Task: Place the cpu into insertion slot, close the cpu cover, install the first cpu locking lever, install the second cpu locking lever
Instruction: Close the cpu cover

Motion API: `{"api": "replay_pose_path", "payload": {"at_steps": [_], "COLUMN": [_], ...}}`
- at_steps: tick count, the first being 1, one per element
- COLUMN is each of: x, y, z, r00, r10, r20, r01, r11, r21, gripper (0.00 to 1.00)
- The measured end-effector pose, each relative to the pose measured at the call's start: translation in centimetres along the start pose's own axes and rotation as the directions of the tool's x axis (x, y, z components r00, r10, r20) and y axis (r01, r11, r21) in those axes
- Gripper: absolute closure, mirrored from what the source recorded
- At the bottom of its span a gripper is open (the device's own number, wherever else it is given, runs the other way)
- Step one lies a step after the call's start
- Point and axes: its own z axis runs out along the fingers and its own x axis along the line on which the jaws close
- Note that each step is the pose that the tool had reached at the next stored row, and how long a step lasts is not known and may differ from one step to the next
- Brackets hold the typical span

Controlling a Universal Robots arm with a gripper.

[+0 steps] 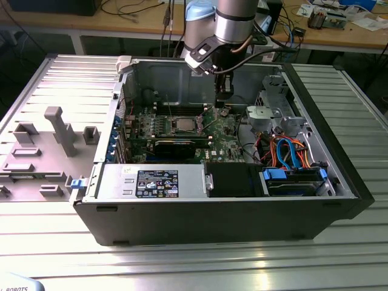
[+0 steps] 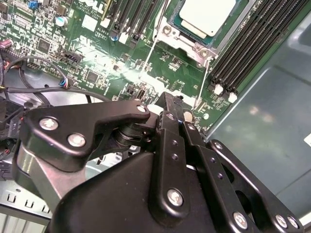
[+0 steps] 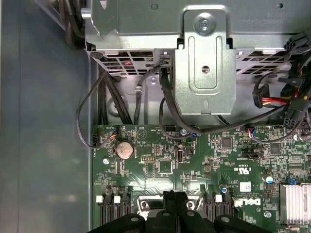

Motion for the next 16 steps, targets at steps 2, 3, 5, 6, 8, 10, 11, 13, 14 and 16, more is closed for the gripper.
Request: {"api": "replay_pose_path", "payload": {"at_steps": [2, 3, 5, 6, 8, 10, 11, 13, 14, 16], "x": [0.03, 0.05, 0.07, 0.10, 0.10, 0.31, 0.35, 0.38, 0.41, 0.43], "y": [0.14, 0.25, 0.40, 0.46, 0.49, 1.55, 1.67, 1.74, 1.79, 1.88], "z": [0.01, 0.01, 0.01, 0.01, 0.01, 0.52, 0.63, 0.74, 0.82, 0.92], "r00": [1.0000, 1.0000, 1.0000, 1.0000, 1.0000, 1.0000, 1.0000, 1.0000, 1.0000, 1.0000], "r10": [0.000, 0.000, 0.000, 0.000, 0.000, 0.000, 0.000, 0.000, 0.000, 0.000], "r20": [0.0000, -0.0001, -0.0001, -0.0001, -0.0001, 0.0000, 0.0000, 0.0003, 0.0003, 0.0003], "r01": [0.000, 0.000, 0.000, 0.000, 0.000, 0.000, 0.000, 0.000, 0.000, 0.000], "r11": [1.0000, 1.0000, 1.0000, 1.0000, 1.0000, 1.0000, 1.0000, 1.0000, 1.0000, 1.0000], "r21": [-0.0001, -0.0001, -0.0001, -0.0001, -0.0001, 0.0000, 0.0000, 0.0000, 0.0000, 0.0000], "gripper": [0.89, 0.89, 0.89, 0.89, 0.89, 0.89, 0.89, 0.89, 0.89, 0.89]}}
